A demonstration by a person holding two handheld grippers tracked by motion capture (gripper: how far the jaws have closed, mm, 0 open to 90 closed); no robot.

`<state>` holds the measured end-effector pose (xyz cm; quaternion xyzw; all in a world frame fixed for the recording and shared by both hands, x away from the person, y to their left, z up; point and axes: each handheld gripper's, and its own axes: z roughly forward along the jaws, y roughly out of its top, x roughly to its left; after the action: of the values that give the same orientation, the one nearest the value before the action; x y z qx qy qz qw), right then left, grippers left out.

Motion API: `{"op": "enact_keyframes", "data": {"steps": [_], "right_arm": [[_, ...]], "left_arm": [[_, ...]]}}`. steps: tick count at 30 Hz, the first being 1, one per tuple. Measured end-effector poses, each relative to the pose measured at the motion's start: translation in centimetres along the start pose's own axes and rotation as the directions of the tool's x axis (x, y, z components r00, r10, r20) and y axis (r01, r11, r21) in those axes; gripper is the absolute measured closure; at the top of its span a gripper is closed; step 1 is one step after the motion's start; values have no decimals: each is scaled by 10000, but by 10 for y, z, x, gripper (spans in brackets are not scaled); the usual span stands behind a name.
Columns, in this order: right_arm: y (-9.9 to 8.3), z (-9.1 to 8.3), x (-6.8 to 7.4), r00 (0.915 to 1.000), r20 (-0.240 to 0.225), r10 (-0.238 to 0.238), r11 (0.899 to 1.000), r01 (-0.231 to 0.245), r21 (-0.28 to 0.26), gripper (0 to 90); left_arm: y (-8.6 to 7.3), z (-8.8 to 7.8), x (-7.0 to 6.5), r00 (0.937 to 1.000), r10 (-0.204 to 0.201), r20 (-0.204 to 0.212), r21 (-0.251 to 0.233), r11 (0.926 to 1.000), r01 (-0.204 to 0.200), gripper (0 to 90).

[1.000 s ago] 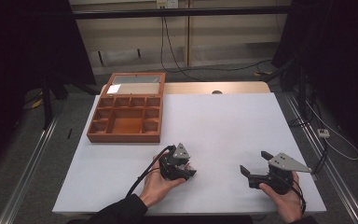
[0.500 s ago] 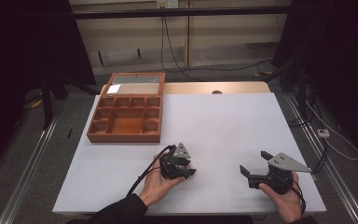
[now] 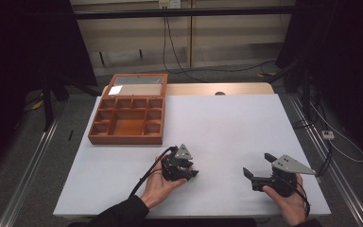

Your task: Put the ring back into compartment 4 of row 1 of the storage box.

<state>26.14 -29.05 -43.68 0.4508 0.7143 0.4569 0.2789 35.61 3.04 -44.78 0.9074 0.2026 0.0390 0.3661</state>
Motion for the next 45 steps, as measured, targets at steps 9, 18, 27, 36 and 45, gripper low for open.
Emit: {"op": "enact_keyframes", "data": {"steps": [9,18,27,36,45], "right_arm": [[0,0,0,10000,-2,0,10000,0,12,55],[0,0,0,10000,-8,-17,10000,17,25,55],[0,0,0,10000,-10,-9,10000,9,15,55],[0,0,0,10000,5,9,10000,-9,13,54],[0,0,0,10000,2,14,10000,-14,6,54]], "left_arm": [[-1,-2,2,9998,-210,-19,-310,9993,209,610],[0,-9,4,9998,-213,-35,-620,9979,210,610],[0,-18,8,9990,-393,-199,-1030,9940,370,611],[1,-28,14,9978,-631,-223,-1345,9891,595,611],[1,-38,20,9958,-835,-371,-1646,9834,763,611]]}}
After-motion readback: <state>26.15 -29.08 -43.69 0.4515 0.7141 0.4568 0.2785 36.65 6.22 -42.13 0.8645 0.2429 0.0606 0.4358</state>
